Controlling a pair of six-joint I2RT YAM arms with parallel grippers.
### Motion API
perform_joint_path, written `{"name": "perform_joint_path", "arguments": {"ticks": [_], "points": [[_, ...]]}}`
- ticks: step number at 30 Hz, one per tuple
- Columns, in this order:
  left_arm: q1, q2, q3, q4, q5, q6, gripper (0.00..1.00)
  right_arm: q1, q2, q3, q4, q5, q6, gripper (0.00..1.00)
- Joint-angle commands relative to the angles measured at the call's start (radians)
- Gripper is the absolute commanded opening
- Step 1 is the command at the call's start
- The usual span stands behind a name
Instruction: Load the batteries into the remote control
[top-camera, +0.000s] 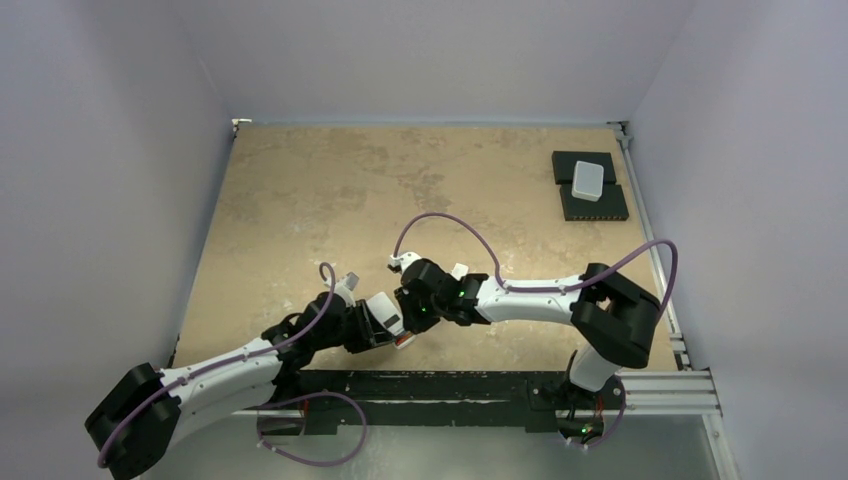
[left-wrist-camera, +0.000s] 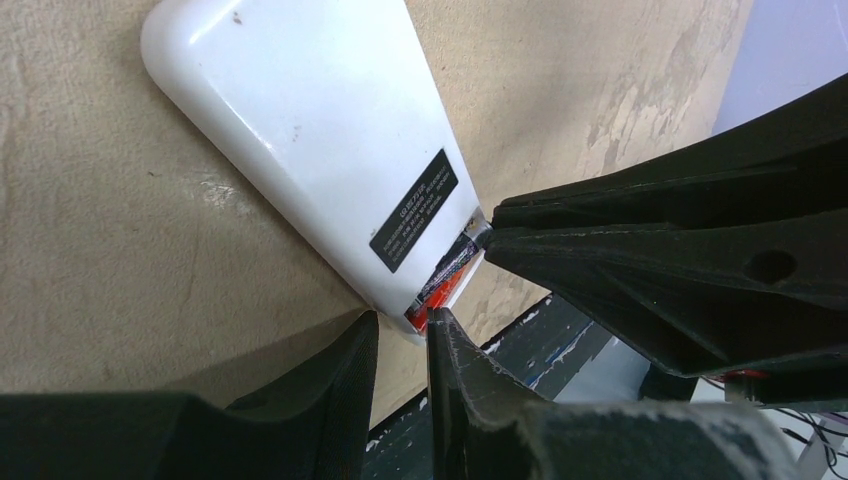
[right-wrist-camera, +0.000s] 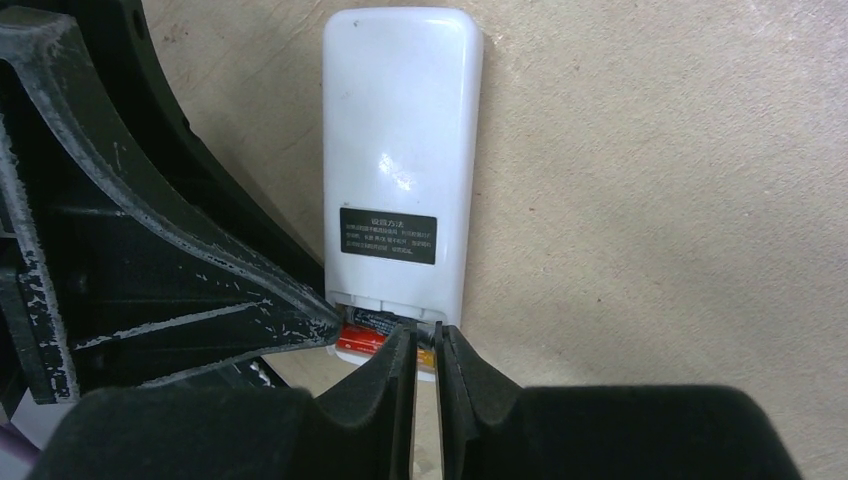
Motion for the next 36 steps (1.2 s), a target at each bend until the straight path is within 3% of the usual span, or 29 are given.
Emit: {"name": "perform_joint_path", "arguments": {"ticks": [1,14,26,36], "points": [[-0.003,0.003,0.009,0.043,0.007,0.021,0.24,-0.004,-0.001,0.035,-0.005,0.027,-0.011,0.19],[-0.003,0.012,0.009,0.052,0.006,0.022,0.24,0.005,0.024,0.012,0.021,-0.012,0.011,0.08],[-0.003,0.017,0.012,0.058,0.006,0.022,0.24,0.071,0.068,0.015,0.007,0.006,0.036,0.06],[-0.003,0.016,0.015,0.055,0.006,0.024,0.23,0.147,0.089,0.069,-0.133,0.235,0.051,0.06]]}}
